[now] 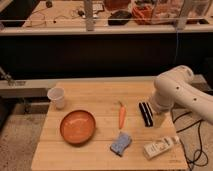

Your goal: Place the white sponge in the ceramic bowl

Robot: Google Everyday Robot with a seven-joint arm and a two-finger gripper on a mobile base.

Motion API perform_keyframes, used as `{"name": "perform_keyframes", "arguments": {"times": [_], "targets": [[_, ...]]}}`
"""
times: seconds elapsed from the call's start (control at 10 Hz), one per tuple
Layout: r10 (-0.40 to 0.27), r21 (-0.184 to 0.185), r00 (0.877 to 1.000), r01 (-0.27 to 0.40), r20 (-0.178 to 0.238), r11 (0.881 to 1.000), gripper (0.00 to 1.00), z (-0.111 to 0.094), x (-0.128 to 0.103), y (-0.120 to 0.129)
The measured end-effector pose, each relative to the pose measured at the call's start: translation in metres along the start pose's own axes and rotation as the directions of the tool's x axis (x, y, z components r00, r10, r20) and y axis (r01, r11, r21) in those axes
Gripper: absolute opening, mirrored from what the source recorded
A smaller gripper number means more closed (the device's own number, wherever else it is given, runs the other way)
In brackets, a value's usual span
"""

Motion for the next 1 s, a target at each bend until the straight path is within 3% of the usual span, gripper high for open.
{"name": "perform_keyframes", "arguments": {"times": [0.2,0.4,0.7,1.0], "targets": [[-0.022,-0.008,1.000,0.022,0.002,1.000,0.80,0.005,-0.008,0.005],[-0.074,-0.023,0.997,0.074,0.014,0.997,0.80,0.012,-0.035,0.009],[-0.117,-0.038,0.993,0.117,0.020,0.992,0.80,0.019,-0.045,0.014],[-0.216,-0.058,0.976,0.217,0.017,0.974,0.80,0.025,-0.071,0.022]]}}
